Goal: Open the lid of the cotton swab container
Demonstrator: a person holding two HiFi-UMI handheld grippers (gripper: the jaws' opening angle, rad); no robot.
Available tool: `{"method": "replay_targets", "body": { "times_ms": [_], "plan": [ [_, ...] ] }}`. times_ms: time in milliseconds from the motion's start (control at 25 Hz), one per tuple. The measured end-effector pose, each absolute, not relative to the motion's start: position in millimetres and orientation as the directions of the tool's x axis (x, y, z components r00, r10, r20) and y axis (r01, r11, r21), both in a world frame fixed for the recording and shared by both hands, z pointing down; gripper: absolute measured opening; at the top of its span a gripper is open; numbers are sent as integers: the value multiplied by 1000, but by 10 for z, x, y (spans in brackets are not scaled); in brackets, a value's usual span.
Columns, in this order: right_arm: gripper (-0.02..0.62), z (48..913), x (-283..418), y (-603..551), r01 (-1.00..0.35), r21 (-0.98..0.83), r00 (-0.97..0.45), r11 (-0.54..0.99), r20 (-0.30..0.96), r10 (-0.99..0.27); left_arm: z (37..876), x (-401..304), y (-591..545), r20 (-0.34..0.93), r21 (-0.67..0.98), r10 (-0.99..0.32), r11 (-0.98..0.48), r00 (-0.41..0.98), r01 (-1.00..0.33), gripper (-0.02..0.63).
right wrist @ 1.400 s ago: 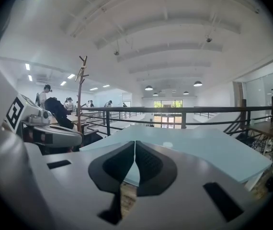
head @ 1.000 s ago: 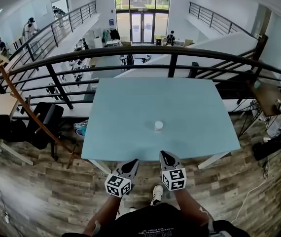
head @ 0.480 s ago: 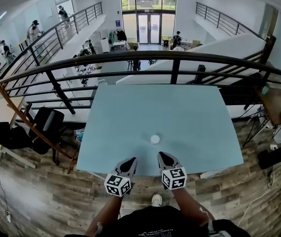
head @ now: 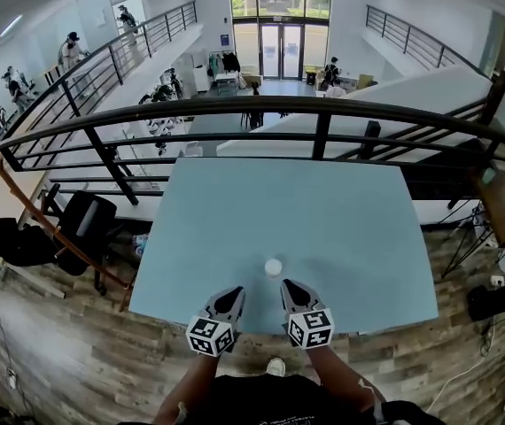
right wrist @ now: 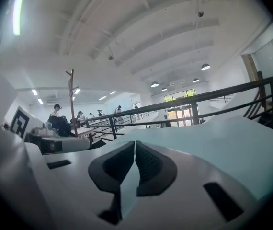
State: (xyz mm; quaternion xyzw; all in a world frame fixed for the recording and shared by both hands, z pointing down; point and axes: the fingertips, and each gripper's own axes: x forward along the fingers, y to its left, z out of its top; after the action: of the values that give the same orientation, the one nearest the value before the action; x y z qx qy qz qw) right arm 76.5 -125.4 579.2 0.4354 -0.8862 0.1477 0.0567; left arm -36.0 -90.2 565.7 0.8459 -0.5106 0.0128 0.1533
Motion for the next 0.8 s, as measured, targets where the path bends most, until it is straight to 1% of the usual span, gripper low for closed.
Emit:
{"method": "replay_targets", "body": {
  "times_ms": [120,320,600,800],
  "plan": [
    [21,5763,806,-1356,-783,-240,-620,575,210,-756,5710,-371,-994,195,231,-864,-420,465,-877,12],
    [21,5782,840,-1459,-782,-234,-621,577,217,-753,5664,-357,-1100,187,223,-865,-424,465,-878,12],
    [21,5818,586,-1601,-795,-170,-607,582,248,-755,5673,-582,-1271,201,222,-849,-446,488,-867,12],
    [21,5623,421,-1779,-801,-171,-598,574,215,-772,5660,-784,-1465,201,225,-834,-472,514,-853,12]
  ]
}}
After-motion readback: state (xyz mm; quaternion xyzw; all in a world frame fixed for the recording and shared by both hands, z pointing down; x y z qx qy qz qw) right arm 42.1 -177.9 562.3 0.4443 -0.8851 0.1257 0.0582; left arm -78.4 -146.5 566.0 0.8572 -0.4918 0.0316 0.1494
